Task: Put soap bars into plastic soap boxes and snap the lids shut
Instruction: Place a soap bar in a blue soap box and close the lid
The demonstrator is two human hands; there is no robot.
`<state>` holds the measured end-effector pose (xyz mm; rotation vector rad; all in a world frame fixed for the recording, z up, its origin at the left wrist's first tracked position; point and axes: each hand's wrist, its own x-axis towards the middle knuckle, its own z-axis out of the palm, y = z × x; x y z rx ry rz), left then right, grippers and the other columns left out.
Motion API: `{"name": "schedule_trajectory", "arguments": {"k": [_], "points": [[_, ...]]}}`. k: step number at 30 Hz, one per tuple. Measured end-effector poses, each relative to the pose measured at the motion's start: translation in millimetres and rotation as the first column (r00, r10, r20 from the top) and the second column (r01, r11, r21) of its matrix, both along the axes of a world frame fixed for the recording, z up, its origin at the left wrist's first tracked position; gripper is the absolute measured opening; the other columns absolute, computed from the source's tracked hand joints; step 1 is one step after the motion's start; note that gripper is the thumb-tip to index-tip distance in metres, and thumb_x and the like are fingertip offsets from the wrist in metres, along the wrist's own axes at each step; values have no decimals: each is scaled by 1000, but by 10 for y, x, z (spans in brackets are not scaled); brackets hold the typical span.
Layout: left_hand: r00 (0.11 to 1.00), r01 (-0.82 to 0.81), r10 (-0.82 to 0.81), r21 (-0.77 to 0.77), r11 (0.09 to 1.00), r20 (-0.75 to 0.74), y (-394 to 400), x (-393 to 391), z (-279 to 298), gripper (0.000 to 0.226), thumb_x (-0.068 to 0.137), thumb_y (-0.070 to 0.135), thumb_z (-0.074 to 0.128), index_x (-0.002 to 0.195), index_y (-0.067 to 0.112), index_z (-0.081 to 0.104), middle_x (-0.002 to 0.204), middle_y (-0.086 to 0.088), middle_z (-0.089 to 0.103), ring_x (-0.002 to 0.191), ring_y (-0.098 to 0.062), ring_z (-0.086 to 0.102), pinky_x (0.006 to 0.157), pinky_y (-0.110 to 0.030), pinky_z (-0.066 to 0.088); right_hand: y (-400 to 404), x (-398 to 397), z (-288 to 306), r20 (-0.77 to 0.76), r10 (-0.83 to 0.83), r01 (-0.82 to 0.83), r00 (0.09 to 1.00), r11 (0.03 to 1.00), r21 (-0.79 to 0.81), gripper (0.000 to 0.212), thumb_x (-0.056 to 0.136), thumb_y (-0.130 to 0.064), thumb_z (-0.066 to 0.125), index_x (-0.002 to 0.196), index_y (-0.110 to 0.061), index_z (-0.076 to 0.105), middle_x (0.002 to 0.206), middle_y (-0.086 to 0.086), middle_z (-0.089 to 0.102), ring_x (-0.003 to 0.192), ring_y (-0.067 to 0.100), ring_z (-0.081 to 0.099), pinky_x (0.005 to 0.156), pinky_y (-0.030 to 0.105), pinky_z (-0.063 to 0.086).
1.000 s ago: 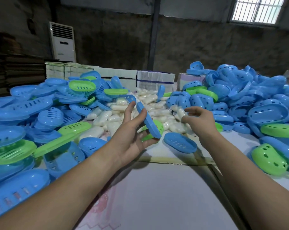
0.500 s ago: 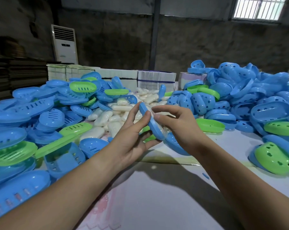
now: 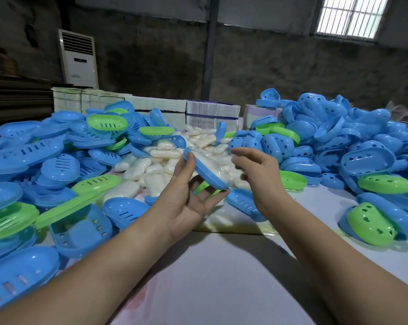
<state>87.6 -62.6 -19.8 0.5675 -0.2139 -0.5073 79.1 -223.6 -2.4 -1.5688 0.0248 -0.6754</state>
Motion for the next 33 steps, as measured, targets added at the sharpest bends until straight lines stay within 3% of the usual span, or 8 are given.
{"name": "schedule_trajectory", "arguments": {"k": [2,5,9,14,18,21,29,33], "points": [[997,14,-16,-24,1000,-69,21,2,22,53,78,42,73,127,22,69,117,-18,75,102,-47,72,69,-54,63,-125,110,-62,-107,-165,164,980,986,-17,24,86,-4,63,95,-24,73,90,-3,69,74,8,57,65,21,42],[991,25,-40,-111,993,-128,30,31,36,43,89,49,68,83,9,84,109,-20,76,93,-45,73,65,-51,64,-290,318,-112,-171,-277,242,946,949,-200,29,86,-6,62,108,-25,68,95,1,65,74,12,57,71,33,50],[994,40,-58,-193,980,-91,60,7,79,44,90,52,65,119,19,72,112,-20,76,92,-46,74,63,-48,63,-501,708,-17,-87,-448,309,890,730,-610,49,90,-20,62,137,-23,52,125,8,59,107,26,61,90,38,48],[995,52,-66,-174,983,-80,32,5,52,44,90,52,66,113,16,76,109,-20,76,91,-46,74,64,-47,63,-825,1178,75,-152,-645,174,749,413,-894,68,93,-25,60,151,-34,25,155,12,23,138,38,32,99,49,43],[996,63,-71,-119,991,-59,4,19,24,50,90,55,62,74,13,84,110,-17,76,91,-41,75,71,-48,64,-948,1359,125,-104,-730,44,676,181,-983,62,96,-32,56,150,-35,26,154,14,20,138,44,26,93,49,42],[997,62,-66,-128,990,-34,25,31,28,45,87,55,64,82,15,84,110,-18,77,90,-42,76,68,-46,65,-1005,1403,96,-107,-758,-48,643,99,-994,65,94,-45,58,148,-34,24,147,17,31,134,43,31,90,49,44],[999,41,-44,-142,989,-19,10,58,12,47,89,56,64,72,16,84,111,-17,76,91,-41,76,68,-45,65,-983,1291,70,102,-735,155,670,5,-988,28,89,-15,54,115,-18,45,106,16,50,102,39,51,67,41,33],[999,30,-34,-120,992,-24,25,85,19,45,88,54,67,82,13,84,108,-20,76,90,-45,75,64,-46,64,-1092,1104,123,204,-721,299,663,6,-954,32,88,-3,47,116,-19,48,101,15,56,91,37,54,63,38,33]]}}
